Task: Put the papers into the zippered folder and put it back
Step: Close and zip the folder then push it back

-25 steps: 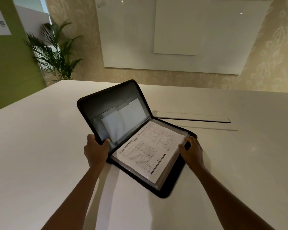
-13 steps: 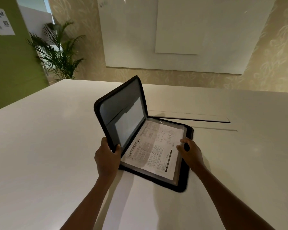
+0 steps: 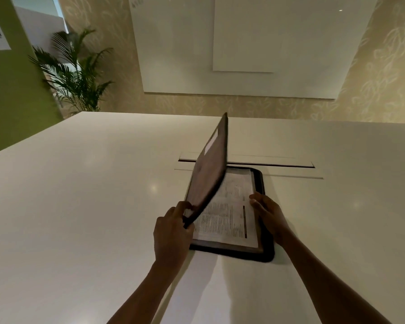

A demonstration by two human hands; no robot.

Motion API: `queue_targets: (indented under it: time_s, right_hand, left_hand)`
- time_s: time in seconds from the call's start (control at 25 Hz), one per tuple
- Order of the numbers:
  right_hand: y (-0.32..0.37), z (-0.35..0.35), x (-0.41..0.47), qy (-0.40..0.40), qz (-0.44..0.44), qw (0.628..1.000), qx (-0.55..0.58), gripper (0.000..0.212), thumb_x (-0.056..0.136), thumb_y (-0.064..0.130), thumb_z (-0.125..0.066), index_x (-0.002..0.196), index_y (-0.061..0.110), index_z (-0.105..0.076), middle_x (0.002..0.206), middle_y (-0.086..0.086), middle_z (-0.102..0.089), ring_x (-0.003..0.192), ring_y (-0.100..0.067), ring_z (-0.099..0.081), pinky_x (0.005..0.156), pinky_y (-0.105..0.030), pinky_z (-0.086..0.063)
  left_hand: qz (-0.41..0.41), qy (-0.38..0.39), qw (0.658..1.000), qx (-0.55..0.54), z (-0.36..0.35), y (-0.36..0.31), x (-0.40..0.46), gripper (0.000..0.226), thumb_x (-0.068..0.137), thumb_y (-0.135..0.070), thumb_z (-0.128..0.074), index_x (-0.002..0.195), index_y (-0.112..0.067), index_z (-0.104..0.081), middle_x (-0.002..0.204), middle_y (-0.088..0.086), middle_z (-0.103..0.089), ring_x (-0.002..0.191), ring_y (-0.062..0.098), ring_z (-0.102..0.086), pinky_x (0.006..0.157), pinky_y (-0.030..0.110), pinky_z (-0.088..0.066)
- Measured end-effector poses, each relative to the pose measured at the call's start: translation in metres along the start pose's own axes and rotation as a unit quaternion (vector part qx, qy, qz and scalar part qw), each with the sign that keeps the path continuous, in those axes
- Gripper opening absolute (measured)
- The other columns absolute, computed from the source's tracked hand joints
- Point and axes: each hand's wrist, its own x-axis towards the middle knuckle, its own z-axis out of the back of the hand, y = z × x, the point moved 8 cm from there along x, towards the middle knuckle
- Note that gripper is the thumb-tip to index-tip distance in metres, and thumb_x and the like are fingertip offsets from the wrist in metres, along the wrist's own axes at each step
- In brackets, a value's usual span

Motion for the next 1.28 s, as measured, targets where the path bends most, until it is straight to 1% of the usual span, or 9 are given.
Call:
queue_targets:
  time_s: [0.2, 0.32, 0.44, 0.56, 0.76, 0.88, 1.0, 1.12, 1.28]
  right_hand:
    - [0.005, 0.018, -0.013, -0.016, 0.026, 0.997, 0.066, 0.034, 0.095, 0.052, -0.051, 0.098, 0.023, -0.068, 0.090, -0.006, -0.072, 0.083, -0.022, -0.072, 0.068, -0.030, -0.058]
    - [-0.004, 0.030, -0.019, -0.056, -0.018, 0.994, 0.087, 0.043, 0.095, 0.057, -0.046, 0.088, 0.022, -0.070, 0.082, -0.004, -0.069, 0.076, -0.015, -0.065, 0.065, -0.025, -0.056]
    - [-0.012, 0.037, -0.028, -0.081, -0.080, 0.983, 0.142, 0.058, 0.089, 0.069, -0.035, 0.099, 0.027, -0.074, 0.091, 0.008, -0.077, 0.083, -0.006, -0.071, 0.066, -0.016, -0.056]
    - [-0.016, 0.037, -0.031, -0.051, -0.091, 0.975, 0.195, 0.066, 0.090, 0.069, -0.033, 0.115, 0.021, -0.071, 0.114, -0.008, -0.073, 0.106, -0.023, -0.069, 0.091, -0.038, -0.053]
    - [-0.018, 0.043, -0.042, -0.010, -0.075, 0.970, 0.232, 0.036, 0.095, 0.035, -0.056, 0.126, 0.019, -0.063, 0.122, -0.008, -0.069, 0.113, -0.027, -0.066, 0.095, -0.043, -0.052]
    - [-0.019, 0.050, -0.047, -0.018, -0.087, 0.984, 0.151, 0.034, 0.095, 0.019, -0.058, 0.129, 0.021, -0.060, 0.117, -0.003, -0.071, 0.107, -0.021, -0.068, 0.088, -0.034, -0.057]
    - [-0.015, 0.056, -0.054, -0.052, -0.083, 0.995, -0.017, 0.038, 0.094, 0.017, -0.061, 0.131, 0.017, -0.057, 0.121, -0.002, -0.068, 0.107, -0.018, -0.066, 0.089, -0.034, -0.056]
    - [-0.006, 0.058, -0.065, -0.107, -0.061, 0.979, -0.164, 0.043, 0.090, 0.015, -0.065, 0.132, 0.016, -0.057, 0.126, -0.001, -0.065, 0.115, -0.019, -0.061, 0.095, -0.034, -0.051]
    - [0.005, 0.042, -0.081, -0.121, -0.006, 0.961, -0.248, 0.042, 0.093, 0.016, -0.061, 0.135, 0.012, -0.056, 0.139, -0.005, -0.056, 0.128, -0.020, -0.052, 0.104, -0.027, -0.037]
  left_hand:
    - [-0.056, 0.016, 0.998, 0.022, -0.015, -0.030, -0.018, 0.042, 0.072, -0.010, -0.077, 0.105, -0.031, -0.064, 0.082, -0.005, -0.067, 0.061, 0.023, -0.052, 0.053, 0.027, -0.044]
    - [-0.088, 0.014, 0.995, 0.041, -0.020, -0.045, -0.025, 0.031, 0.071, -0.011, -0.075, 0.092, -0.032, -0.065, 0.077, -0.008, -0.067, 0.057, 0.017, -0.044, 0.057, 0.026, -0.042]
    - [-0.142, 0.008, 0.988, 0.055, -0.024, -0.056, -0.032, 0.032, 0.056, -0.007, -0.079, 0.076, -0.028, -0.064, 0.062, -0.009, -0.057, 0.049, 0.015, -0.034, 0.057, 0.023, -0.032]
    - [-0.180, 0.032, 0.981, 0.068, -0.033, -0.057, -0.038, 0.027, 0.055, -0.016, -0.079, 0.073, -0.028, -0.063, 0.064, -0.010, -0.056, 0.050, 0.016, -0.048, 0.061, 0.023, -0.031]
    - [-0.226, 0.025, 0.971, 0.074, -0.039, -0.048, -0.044, 0.024, 0.064, -0.040, -0.078, 0.080, -0.028, -0.065, 0.069, -0.009, -0.056, 0.058, 0.015, -0.053, 0.064, 0.027, -0.037]
    - [-0.228, 0.027, 0.972, 0.059, -0.041, -0.036, -0.049, 0.035, 0.068, -0.055, -0.074, 0.091, -0.029, -0.069, 0.077, -0.011, -0.061, 0.068, 0.012, -0.057, 0.071, 0.029, -0.041]
    - [-0.212, 0.040, 0.976, 0.037, -0.040, -0.025, -0.050, 0.037, 0.071, -0.057, -0.074, 0.096, -0.030, -0.072, 0.084, -0.014, -0.064, 0.075, 0.011, -0.058, 0.075, 0.028, -0.042]
    - [-0.191, 0.049, 0.980, 0.020, -0.037, -0.017, -0.052, 0.035, 0.074, -0.056, -0.070, 0.099, -0.033, -0.071, 0.090, -0.017, -0.065, 0.081, 0.009, -0.057, 0.077, 0.024, -0.037]
    - [-0.162, 0.057, 0.985, 0.000, -0.032, -0.002, -0.052, 0.035, 0.075, -0.057, -0.064, 0.102, -0.035, -0.068, 0.098, -0.020, -0.063, 0.092, 0.006, -0.055, 0.081, 0.025, -0.036]
